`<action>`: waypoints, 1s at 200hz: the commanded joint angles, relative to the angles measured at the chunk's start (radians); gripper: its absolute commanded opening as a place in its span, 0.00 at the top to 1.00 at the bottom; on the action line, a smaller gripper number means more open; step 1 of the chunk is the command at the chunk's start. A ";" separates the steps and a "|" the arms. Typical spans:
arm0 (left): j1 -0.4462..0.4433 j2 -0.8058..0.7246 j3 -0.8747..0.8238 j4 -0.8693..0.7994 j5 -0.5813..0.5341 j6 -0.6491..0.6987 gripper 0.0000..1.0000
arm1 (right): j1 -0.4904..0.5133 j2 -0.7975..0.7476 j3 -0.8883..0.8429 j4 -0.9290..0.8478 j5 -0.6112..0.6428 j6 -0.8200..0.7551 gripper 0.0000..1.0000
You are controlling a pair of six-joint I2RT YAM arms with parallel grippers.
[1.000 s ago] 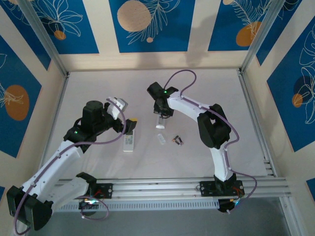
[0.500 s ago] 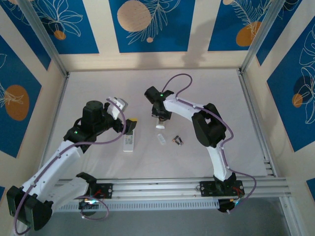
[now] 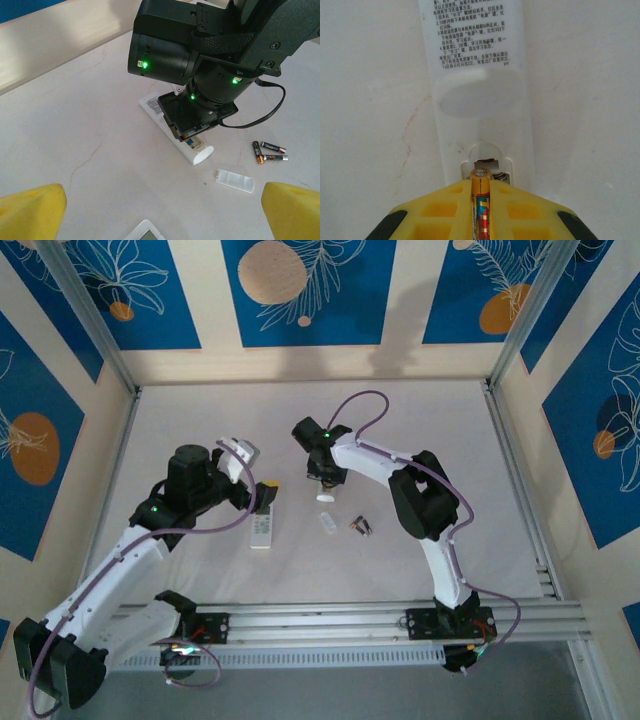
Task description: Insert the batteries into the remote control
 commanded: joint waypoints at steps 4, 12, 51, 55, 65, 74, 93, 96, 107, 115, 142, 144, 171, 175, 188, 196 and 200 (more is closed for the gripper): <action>-0.009 -0.014 0.017 -0.017 -0.006 0.017 0.00 | 0.016 0.019 -0.019 -0.017 -0.042 0.035 0.85; -0.008 -0.014 0.017 -0.019 -0.005 0.017 0.00 | 0.015 0.017 -0.018 -0.022 -0.045 0.038 0.85; -0.008 -0.016 0.016 -0.020 -0.005 0.019 0.00 | 0.020 0.012 -0.012 -0.054 -0.035 0.062 0.83; -0.008 -0.016 0.016 -0.020 -0.007 0.019 0.00 | 0.020 0.011 -0.014 -0.055 -0.035 0.064 0.82; -0.008 -0.019 0.015 -0.019 -0.007 0.019 0.00 | 0.019 0.007 -0.016 -0.057 -0.035 0.072 0.82; -0.008 -0.016 0.015 -0.019 -0.007 0.019 0.00 | 0.019 0.002 -0.020 -0.056 -0.035 0.075 0.82; -0.008 -0.015 0.017 -0.018 -0.005 0.019 0.00 | 0.021 -0.009 -0.028 -0.048 -0.031 0.080 0.81; -0.008 -0.014 0.017 -0.018 -0.004 0.018 0.00 | 0.021 -0.011 -0.030 -0.046 -0.032 0.080 0.81; -0.008 -0.015 0.017 -0.019 -0.005 0.019 0.00 | 0.021 -0.012 -0.030 -0.045 -0.038 0.080 0.81; -0.008 -0.016 0.016 -0.020 -0.005 0.019 0.00 | 0.022 -0.014 -0.029 -0.047 -0.041 0.081 0.81; -0.008 -0.018 0.016 -0.021 -0.008 0.020 0.00 | 0.022 -0.020 -0.030 -0.040 -0.032 0.076 0.82; -0.008 -0.018 0.016 -0.020 -0.008 0.020 0.00 | 0.022 -0.020 -0.030 -0.039 -0.030 0.074 0.82; -0.008 -0.017 0.017 -0.021 -0.006 0.020 0.00 | 0.017 -0.016 -0.023 -0.030 -0.008 0.051 0.84; -0.007 -0.018 0.016 -0.021 -0.006 0.020 0.00 | 0.017 -0.014 -0.022 -0.032 -0.002 0.049 0.84; -0.008 -0.021 0.017 -0.021 -0.007 0.020 0.00 | 0.017 -0.011 -0.013 -0.036 0.011 0.037 0.85; -0.008 -0.022 0.015 -0.021 -0.008 0.022 0.00 | 0.017 -0.011 -0.008 -0.035 0.017 0.030 0.85; -0.008 -0.023 0.014 -0.021 -0.011 0.021 0.00 | 0.017 -0.013 -0.008 -0.036 0.020 0.028 0.84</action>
